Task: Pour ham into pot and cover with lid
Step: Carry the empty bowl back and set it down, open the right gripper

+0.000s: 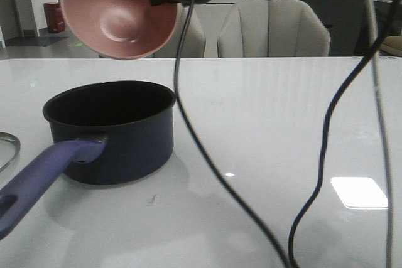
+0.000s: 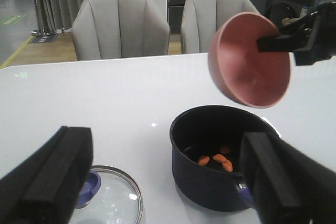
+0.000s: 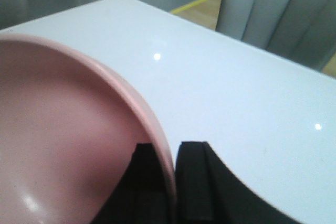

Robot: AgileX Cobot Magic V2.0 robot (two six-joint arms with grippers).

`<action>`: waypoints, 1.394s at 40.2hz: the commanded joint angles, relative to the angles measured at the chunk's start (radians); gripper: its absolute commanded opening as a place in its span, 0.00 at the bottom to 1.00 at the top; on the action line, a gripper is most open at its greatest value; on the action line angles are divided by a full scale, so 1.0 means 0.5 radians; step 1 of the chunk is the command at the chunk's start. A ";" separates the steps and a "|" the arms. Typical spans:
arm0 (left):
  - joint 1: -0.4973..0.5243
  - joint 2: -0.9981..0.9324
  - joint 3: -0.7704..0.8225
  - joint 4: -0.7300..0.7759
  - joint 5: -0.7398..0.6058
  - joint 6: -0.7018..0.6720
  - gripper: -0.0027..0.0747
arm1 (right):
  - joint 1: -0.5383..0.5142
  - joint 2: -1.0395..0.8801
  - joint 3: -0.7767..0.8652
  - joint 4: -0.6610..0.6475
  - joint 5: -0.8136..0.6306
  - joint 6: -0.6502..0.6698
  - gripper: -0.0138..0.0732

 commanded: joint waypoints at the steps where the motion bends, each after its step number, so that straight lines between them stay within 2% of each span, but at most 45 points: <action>1: -0.016 0.017 -0.052 -0.009 -0.155 -0.008 0.82 | -0.148 -0.266 -0.077 0.110 0.225 0.017 0.32; 12: -0.016 0.017 -0.052 -0.009 -0.155 -0.008 0.82 | -0.637 -0.448 -0.078 0.201 1.086 0.121 0.32; 24: -0.016 0.017 -0.052 -0.009 -0.155 -0.008 0.82 | -1.049 -0.353 -0.076 0.173 1.709 0.115 0.32; 35: -0.016 0.017 -0.052 -0.009 -0.155 -0.008 0.82 | -1.272 -0.171 -0.076 0.140 1.839 0.115 0.32; 50: -0.016 0.017 -0.052 -0.009 -0.155 -0.008 0.82 | -1.283 0.019 -0.076 0.123 1.880 0.113 0.32; 56: -0.016 0.017 -0.052 -0.009 -0.154 -0.008 0.82 | -1.283 0.080 -0.076 0.107 1.914 0.113 0.35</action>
